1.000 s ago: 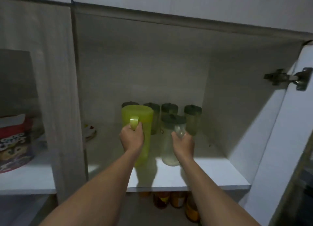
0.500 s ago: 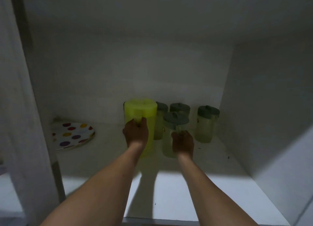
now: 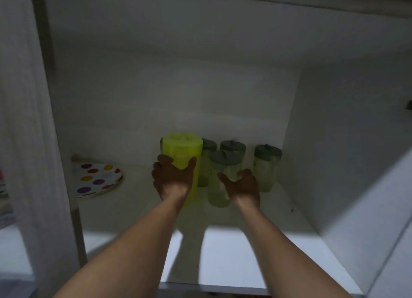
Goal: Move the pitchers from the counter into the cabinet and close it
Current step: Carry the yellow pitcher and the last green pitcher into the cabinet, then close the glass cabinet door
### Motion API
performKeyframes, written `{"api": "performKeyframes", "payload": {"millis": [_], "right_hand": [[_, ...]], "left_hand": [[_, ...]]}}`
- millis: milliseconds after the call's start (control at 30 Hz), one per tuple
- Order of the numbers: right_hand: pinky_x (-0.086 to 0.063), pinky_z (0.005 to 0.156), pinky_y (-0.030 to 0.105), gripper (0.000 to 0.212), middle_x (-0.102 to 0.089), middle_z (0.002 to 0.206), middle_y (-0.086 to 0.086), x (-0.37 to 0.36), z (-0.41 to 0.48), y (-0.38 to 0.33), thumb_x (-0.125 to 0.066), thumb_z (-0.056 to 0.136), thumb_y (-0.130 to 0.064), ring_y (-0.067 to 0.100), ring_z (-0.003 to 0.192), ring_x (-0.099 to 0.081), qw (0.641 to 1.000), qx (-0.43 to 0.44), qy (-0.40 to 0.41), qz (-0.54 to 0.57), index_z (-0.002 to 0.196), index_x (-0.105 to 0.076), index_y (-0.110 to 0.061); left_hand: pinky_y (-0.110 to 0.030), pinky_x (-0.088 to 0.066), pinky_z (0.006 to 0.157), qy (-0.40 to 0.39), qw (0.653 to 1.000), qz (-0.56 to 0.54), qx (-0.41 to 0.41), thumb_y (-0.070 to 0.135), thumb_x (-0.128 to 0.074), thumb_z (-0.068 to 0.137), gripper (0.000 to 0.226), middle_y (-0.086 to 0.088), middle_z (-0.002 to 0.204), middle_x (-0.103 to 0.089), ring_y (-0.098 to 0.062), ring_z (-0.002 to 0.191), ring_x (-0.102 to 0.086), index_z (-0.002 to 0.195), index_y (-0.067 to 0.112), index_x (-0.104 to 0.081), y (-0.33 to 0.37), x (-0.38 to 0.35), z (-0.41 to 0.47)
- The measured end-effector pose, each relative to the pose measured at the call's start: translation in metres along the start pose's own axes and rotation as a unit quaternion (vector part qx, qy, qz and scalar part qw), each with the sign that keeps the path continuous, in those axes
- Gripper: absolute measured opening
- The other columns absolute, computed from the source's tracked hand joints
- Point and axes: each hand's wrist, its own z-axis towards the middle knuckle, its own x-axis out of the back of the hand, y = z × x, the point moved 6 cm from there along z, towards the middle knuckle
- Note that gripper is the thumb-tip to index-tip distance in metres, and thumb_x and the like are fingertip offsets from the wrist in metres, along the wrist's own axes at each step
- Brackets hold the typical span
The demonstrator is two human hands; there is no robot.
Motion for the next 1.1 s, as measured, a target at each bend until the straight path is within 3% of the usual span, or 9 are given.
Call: {"api": "performKeyframes", "payload": {"millis": [67, 133, 267, 367, 433, 600, 833, 967, 1100], "right_hand": [[-0.053, 0.086, 0.039, 0.081, -0.062, 0.116, 0.006, 0.014, -0.01, -0.007, -0.066, 0.066, -0.08, 0.03, 0.107, -0.062, 0.999, 0.021, 0.019, -0.042, 0.117, -0.055, -0.018], [-0.053, 0.087, 0.039, 0.077, -0.063, 0.117, 0.011, 0.032, -0.024, -0.018, -0.062, 0.073, -0.077, 0.033, 0.109, -0.062, 0.996, 0.043, 0.041, -0.07, 0.12, -0.055, -0.016], [-0.049, 0.091, 0.037, 0.053, -0.062, 0.126, 0.018, 0.071, -0.059, -0.04, -0.062, 0.09, -0.049, 0.037, 0.116, -0.06, 0.99, 0.065, 0.041, -0.117, 0.125, -0.056, -0.01], [-0.046, 0.106, 0.044, 0.057, -0.051, 0.143, 0.021, 0.104, -0.099, -0.053, -0.055, 0.096, -0.041, 0.039, 0.131, -0.051, 0.983, 0.081, 0.025, -0.164, 0.14, -0.047, -0.006], [-0.045, 0.107, 0.046, 0.055, -0.05, 0.144, 0.022, 0.132, -0.132, -0.062, -0.052, 0.098, -0.037, 0.04, 0.132, -0.049, 0.974, 0.093, 0.021, -0.203, 0.142, -0.045, -0.006], [-0.044, 0.107, 0.045, 0.055, -0.05, 0.146, 0.019, 0.203, -0.211, -0.083, -0.049, 0.099, -0.038, 0.039, 0.132, -0.05, 0.951, 0.101, 0.041, -0.29, 0.142, -0.047, -0.006], [-0.039, 0.111, 0.05, 0.057, -0.045, 0.151, 0.016, 0.325, -0.308, -0.108, -0.045, 0.099, -0.038, 0.036, 0.137, -0.046, 0.908, 0.096, 0.117, -0.391, 0.149, -0.041, -0.009], [-0.04, 0.108, 0.05, 0.051, -0.051, 0.147, 0.014, 0.409, -0.359, -0.119, -0.046, 0.098, -0.035, 0.035, 0.134, -0.048, 0.867, 0.091, 0.185, -0.454, 0.143, -0.047, -0.01], [-0.029, 0.116, 0.05, 0.053, -0.047, 0.151, 0.011, 0.477, -0.396, -0.124, -0.045, 0.099, -0.035, 0.029, 0.142, -0.037, 0.822, 0.099, 0.238, -0.507, 0.147, -0.043, -0.013]], "left_hand": [[-0.046, -0.046, 0.077, 0.049, 0.997, 0.023, -0.057, 0.062, -0.074, 0.068, 0.066, -0.015, 0.098, -0.056, -0.039, 0.098, -0.056, 0.099, 0.009, -0.049, 0.013, 0.015, -0.012], [-0.045, -0.046, 0.073, 0.073, 0.99, 0.035, -0.118, 0.062, -0.07, 0.072, 0.064, -0.016, 0.094, -0.057, -0.04, 0.092, -0.057, 0.098, 0.008, -0.051, 0.03, 0.031, -0.021], [-0.044, -0.044, 0.086, -0.027, 0.984, 0.082, -0.156, 0.059, -0.057, 0.084, 0.053, -0.019, 0.107, -0.062, -0.039, 0.105, -0.056, 0.11, 0.013, -0.053, 0.064, 0.055, -0.034], [-0.044, -0.042, 0.091, -0.089, 0.962, 0.111, -0.232, 0.059, -0.047, 0.09, 0.049, -0.015, 0.111, -0.063, -0.036, 0.109, -0.055, 0.112, 0.017, -0.055, 0.088, 0.077, -0.06], [-0.044, -0.044, 0.09, -0.135, 0.946, 0.103, -0.277, 0.059, -0.045, 0.09, 0.047, -0.014, 0.112, -0.061, -0.036, 0.108, -0.054, 0.11, 0.017, -0.055, 0.102, 0.093, -0.082], [-0.043, -0.047, 0.084, -0.208, 0.898, 0.102, -0.375, 0.058, -0.043, 0.092, 0.043, -0.014, 0.113, -0.061, -0.038, 0.104, -0.056, 0.108, 0.019, -0.051, 0.131, 0.133, -0.129], [-0.045, -0.047, 0.093, -0.284, 0.857, 0.018, -0.429, 0.054, -0.042, 0.095, 0.049, -0.015, 0.129, -0.057, -0.036, 0.114, -0.056, 0.13, 0.02, -0.049, 0.207, 0.162, -0.214], [-0.045, -0.043, 0.098, -0.324, 0.825, -0.037, -0.461, 0.05, -0.043, 0.096, 0.046, -0.014, 0.132, -0.055, -0.035, 0.12, -0.053, 0.13, 0.02, -0.049, 0.263, 0.168, -0.279], [-0.044, -0.041, 0.094, -0.363, 0.797, -0.094, -0.474, 0.047, -0.042, 0.098, 0.042, -0.01, 0.133, -0.054, -0.033, 0.12, -0.052, 0.13, 0.021, -0.05, 0.316, 0.168, -0.339]]}}
